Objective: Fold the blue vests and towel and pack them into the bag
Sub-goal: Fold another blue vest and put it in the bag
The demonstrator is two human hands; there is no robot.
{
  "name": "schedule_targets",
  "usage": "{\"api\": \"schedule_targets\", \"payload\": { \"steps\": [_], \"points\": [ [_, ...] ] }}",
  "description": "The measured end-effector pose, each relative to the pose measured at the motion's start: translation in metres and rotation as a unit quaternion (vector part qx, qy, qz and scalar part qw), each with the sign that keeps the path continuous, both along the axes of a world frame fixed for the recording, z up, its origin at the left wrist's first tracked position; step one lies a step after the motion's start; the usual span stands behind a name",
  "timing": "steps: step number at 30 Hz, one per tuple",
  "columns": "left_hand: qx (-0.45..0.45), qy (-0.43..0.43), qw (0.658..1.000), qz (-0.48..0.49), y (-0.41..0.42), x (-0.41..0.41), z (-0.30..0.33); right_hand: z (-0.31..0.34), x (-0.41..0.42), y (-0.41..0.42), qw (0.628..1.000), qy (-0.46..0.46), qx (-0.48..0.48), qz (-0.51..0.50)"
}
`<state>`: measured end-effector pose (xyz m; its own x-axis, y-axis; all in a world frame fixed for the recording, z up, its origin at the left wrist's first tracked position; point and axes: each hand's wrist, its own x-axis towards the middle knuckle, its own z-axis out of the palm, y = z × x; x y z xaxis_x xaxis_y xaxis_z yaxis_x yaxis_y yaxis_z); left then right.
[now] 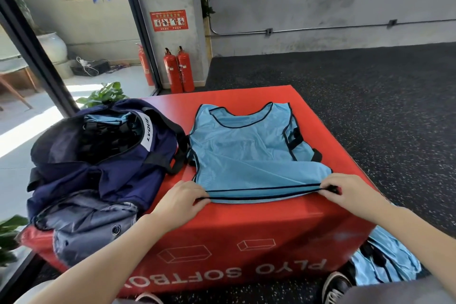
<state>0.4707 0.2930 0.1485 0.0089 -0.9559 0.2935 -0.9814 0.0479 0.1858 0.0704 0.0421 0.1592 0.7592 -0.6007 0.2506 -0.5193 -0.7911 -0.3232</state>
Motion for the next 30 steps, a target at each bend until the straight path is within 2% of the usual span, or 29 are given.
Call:
{"api": "schedule_targets", "payload": {
  "steps": [2,7,10,12,14,18,22,24,27,30],
  "points": [
    [-0.024,0.014,0.999,0.015,-0.001,0.002,0.000,0.002,0.000,-0.002,1.000,0.006,-0.027,0.005],
    [-0.113,0.076,0.988,0.077,-0.005,0.003,0.031,0.021,0.005,-0.009,0.972,0.015,-0.220,0.082],
    [-0.160,0.062,0.982,0.074,-0.013,0.003,0.077,0.053,0.011,-0.019,0.966,-0.008,-0.252,0.058],
    [-0.179,0.044,0.980,0.078,-0.022,0.007,0.119,0.087,0.017,-0.025,0.970,-0.047,-0.239,0.017],
    [-0.220,0.033,0.971,0.087,-0.032,0.009,0.170,0.134,0.023,-0.023,0.972,-0.131,-0.191,-0.031],
    [-0.264,0.072,0.946,0.171,-0.038,-0.005,0.282,0.237,0.027,-0.011,0.949,-0.262,-0.140,-0.103],
    [-0.337,0.125,0.920,0.156,-0.021,-0.026,0.388,0.341,0.018,0.010,0.932,-0.316,-0.143,-0.105],
    [-0.363,0.122,0.910,0.156,-0.008,-0.034,0.433,0.388,0.011,0.025,0.922,-0.348,-0.133,-0.105],
    [-0.375,0.116,0.906,0.158,0.012,-0.039,0.485,0.440,0.002,0.043,0.906,-0.393,-0.128,-0.094],
    [-0.352,0.155,0.910,0.156,0.030,-0.039,0.517,0.474,-0.005,0.056,0.906,-0.399,-0.111,-0.087]
  ]
}}
